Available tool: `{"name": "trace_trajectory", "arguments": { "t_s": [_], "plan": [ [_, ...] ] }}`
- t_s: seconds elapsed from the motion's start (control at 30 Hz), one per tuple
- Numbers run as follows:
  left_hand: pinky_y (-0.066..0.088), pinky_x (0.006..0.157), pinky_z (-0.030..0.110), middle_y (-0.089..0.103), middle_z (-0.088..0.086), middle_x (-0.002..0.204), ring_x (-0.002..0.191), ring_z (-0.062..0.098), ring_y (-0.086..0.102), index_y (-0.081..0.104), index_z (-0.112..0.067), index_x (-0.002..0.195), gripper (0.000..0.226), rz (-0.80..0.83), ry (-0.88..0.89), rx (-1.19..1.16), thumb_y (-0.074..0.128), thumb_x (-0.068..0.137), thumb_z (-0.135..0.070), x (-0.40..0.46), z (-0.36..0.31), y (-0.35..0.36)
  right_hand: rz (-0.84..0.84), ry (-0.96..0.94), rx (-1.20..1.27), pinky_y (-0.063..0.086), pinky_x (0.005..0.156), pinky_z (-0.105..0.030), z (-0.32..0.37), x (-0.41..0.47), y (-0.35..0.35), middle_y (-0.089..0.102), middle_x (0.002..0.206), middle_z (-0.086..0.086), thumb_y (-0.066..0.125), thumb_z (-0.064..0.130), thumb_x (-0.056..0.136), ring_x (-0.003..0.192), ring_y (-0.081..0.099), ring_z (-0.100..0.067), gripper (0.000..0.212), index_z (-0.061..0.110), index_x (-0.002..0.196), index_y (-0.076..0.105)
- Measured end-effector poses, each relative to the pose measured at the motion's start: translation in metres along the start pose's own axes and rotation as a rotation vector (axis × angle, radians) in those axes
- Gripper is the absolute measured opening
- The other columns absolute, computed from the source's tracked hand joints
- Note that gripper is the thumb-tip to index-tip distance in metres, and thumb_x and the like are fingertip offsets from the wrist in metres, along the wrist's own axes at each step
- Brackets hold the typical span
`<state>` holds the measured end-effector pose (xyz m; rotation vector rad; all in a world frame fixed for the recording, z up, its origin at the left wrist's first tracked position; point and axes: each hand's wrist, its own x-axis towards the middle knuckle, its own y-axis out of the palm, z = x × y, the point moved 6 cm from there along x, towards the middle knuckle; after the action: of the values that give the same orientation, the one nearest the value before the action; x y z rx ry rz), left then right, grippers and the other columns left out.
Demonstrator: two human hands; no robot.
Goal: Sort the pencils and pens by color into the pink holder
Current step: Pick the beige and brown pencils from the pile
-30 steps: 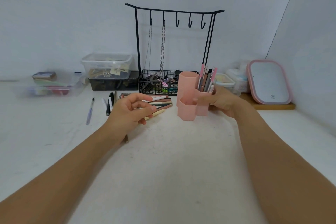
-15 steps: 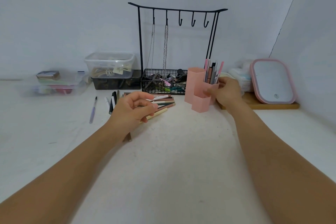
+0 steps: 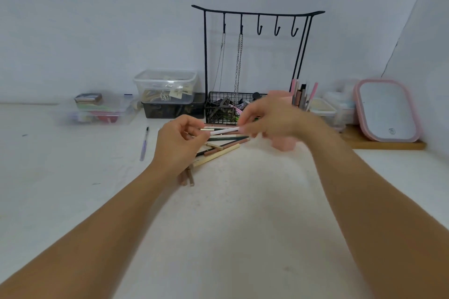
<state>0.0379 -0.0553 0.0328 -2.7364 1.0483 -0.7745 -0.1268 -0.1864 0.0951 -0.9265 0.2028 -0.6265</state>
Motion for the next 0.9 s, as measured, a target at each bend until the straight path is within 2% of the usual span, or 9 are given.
{"name": "trace_trajectory", "arguments": {
  "t_s": [0.1, 0.2, 0.33, 0.43, 0.5, 0.67, 0.77, 0.83, 0.9],
  "plan": [
    [0.044, 0.056, 0.011, 0.067, -0.004, 0.073, 0.059, 0.003, 0.052, 0.072, -0.020, 0.092, 0.009, -0.043, 0.067, 0.028, 0.079, 0.087, -0.019, 0.002, -0.005, -0.008, 0.108, -0.128, -0.186, 0.043, 0.065, -0.009, -0.002, 0.018, 0.059, 0.067, 0.111, 0.009, 0.073, 0.020, 0.090, 0.075, 0.055, 0.006, 0.026, 0.019, 0.116, 0.071],
    [0.051, 0.065, 0.016, 0.068, -0.004, 0.079, 0.067, 0.002, 0.058, 0.072, -0.022, 0.092, 0.004, -0.144, 0.050, 0.020, 0.075, 0.090, -0.023, 0.007, -0.002, -0.022, 0.029, -0.160, -0.237, 0.035, 0.069, -0.015, -0.012, 0.025, 0.075, 0.061, 0.106, 0.011, 0.072, 0.022, 0.090, 0.075, 0.047, 0.008, 0.023, 0.022, 0.113, 0.070],
    [0.056, 0.076, 0.028, 0.070, -0.003, 0.090, 0.078, 0.007, 0.062, 0.071, -0.021, 0.096, 0.007, -0.338, -0.117, 0.052, 0.069, 0.092, -0.027, 0.015, 0.019, -0.050, -0.020, -0.155, -0.195, 0.032, 0.063, -0.011, -0.020, 0.025, 0.076, 0.061, 0.098, 0.013, 0.076, 0.022, 0.087, 0.073, 0.049, 0.004, 0.016, 0.023, 0.102, 0.071],
    [0.045, 0.082, 0.032, 0.065, 0.001, 0.113, 0.105, 0.020, 0.057, 0.067, -0.019, 0.112, 0.026, -0.353, -0.255, 0.317, 0.069, 0.090, -0.033, 0.019, 0.037, -0.059, -0.025, -0.170, -0.212, 0.034, 0.062, -0.011, -0.020, 0.027, 0.076, 0.062, 0.093, 0.011, 0.077, 0.021, 0.087, 0.075, 0.052, 0.001, 0.010, 0.023, 0.096, 0.072],
    [0.041, 0.086, 0.036, 0.059, 0.006, 0.125, 0.119, 0.029, 0.052, 0.061, -0.018, 0.123, 0.037, -0.287, -0.374, 0.360, 0.068, 0.089, -0.032, 0.021, 0.052, -0.058, -0.024, -0.167, -0.208, 0.034, 0.060, -0.010, -0.021, 0.027, 0.076, 0.063, 0.091, 0.009, 0.077, 0.019, 0.086, 0.074, 0.053, 0.000, 0.009, 0.023, 0.093, 0.073],
    [0.054, 0.087, 0.040, 0.064, 0.006, 0.117, 0.104, 0.025, 0.063, 0.061, -0.017, 0.115, 0.029, -0.219, -0.424, 0.270, 0.063, 0.087, -0.016, 0.016, 0.057, -0.048, 0.031, -0.141, -0.224, 0.035, 0.055, -0.011, -0.024, 0.026, 0.070, 0.062, 0.081, 0.009, 0.078, 0.016, 0.085, 0.067, 0.051, -0.002, 0.008, 0.019, 0.091, 0.074],
    [0.043, 0.076, 0.030, 0.059, 0.002, 0.110, 0.088, 0.015, 0.056, 0.059, -0.013, 0.118, 0.029, -0.174, -0.398, 0.304, 0.057, 0.091, -0.004, 0.016, 0.053, -0.041, 0.088, -0.136, -0.255, 0.038, 0.060, -0.019, -0.026, 0.028, 0.069, 0.062, 0.080, 0.008, 0.077, 0.017, 0.086, 0.071, 0.053, -0.008, 0.009, 0.023, 0.093, 0.074],
    [0.038, 0.070, 0.025, 0.057, 0.002, 0.108, 0.081, 0.011, 0.052, 0.059, -0.012, 0.119, 0.028, -0.174, -0.385, 0.298, 0.053, 0.093, -0.001, 0.016, 0.052, -0.038, 0.102, -0.137, -0.255, 0.037, 0.060, -0.015, -0.027, 0.027, 0.067, 0.063, 0.083, 0.008, 0.077, 0.017, 0.087, 0.073, 0.053, -0.007, 0.009, 0.022, 0.094, 0.074],
    [0.037, 0.066, 0.023, 0.057, 0.002, 0.109, 0.087, 0.014, 0.054, 0.059, -0.012, 0.120, 0.029, -0.191, -0.389, 0.266, 0.049, 0.096, 0.000, 0.016, 0.050, -0.037, 0.101, -0.147, -0.210, 0.038, 0.059, -0.009, -0.027, 0.024, 0.064, 0.064, 0.086, 0.007, 0.075, 0.016, 0.089, 0.072, 0.052, -0.001, 0.007, 0.018, 0.096, 0.074]
  ]
}}
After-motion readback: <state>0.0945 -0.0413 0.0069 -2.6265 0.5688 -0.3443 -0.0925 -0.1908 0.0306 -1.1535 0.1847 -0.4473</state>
